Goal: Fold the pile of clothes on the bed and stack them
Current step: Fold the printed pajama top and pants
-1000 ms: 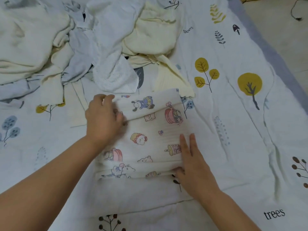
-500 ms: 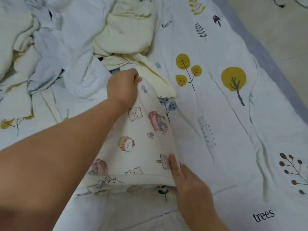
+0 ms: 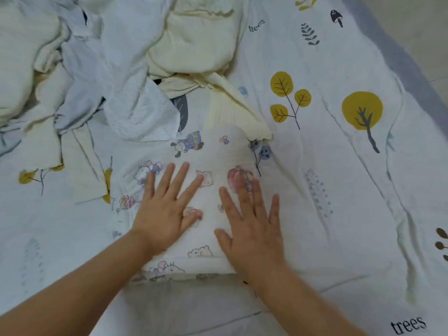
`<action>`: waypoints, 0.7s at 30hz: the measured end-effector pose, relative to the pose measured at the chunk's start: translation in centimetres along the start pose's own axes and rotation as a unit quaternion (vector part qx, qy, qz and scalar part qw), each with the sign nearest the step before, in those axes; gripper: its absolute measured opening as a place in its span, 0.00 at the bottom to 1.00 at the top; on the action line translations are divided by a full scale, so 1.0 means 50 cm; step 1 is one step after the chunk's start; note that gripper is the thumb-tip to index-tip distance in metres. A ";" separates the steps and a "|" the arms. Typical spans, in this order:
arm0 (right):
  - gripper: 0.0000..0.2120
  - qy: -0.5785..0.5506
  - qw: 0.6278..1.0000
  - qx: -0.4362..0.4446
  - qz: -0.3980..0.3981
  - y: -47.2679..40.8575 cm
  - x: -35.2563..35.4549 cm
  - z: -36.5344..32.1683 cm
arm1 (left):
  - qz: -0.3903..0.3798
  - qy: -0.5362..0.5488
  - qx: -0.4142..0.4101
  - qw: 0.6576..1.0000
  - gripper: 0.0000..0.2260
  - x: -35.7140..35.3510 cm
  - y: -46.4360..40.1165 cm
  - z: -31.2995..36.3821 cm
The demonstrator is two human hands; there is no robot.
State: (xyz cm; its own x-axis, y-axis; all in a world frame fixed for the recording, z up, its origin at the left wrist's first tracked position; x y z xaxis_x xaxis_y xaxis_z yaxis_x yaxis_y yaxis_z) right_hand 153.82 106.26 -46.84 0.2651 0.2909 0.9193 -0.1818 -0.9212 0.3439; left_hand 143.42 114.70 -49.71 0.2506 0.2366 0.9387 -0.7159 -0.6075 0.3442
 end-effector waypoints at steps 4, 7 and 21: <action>0.35 0.042 0.997 0.010 -0.072 -0.002 -0.072 0.023 | -0.063 0.014 0.039 0.997 0.33 -0.048 0.014 -0.087; 0.36 0.025 0.998 -0.021 -0.057 0.001 -0.062 0.023 | -0.049 0.044 0.068 0.995 0.34 -0.020 0.014 -0.076; 0.28 -0.317 0.932 -0.174 0.030 0.061 -0.015 0.094 | -0.083 0.085 0.030 0.993 0.34 -0.056 0.056 -0.022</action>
State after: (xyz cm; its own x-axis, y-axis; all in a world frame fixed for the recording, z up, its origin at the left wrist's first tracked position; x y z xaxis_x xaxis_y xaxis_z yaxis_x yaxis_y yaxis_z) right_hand 157.53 102.01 -47.36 0.7305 -0.0714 0.6792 -0.4813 -0.7594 0.4378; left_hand 140.00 113.19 -51.38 0.2446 0.4575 0.8549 -0.6333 -0.5922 0.4982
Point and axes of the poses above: each hand's wrist, its own y-axis away from the middle knuckle, its own x-axis out of the back of the hand, z = x × y, the point moved 9 cm from there along -y, towards the middle knuckle, and after that the axes turned 10 degrees about -z, right-handed, at the moved point
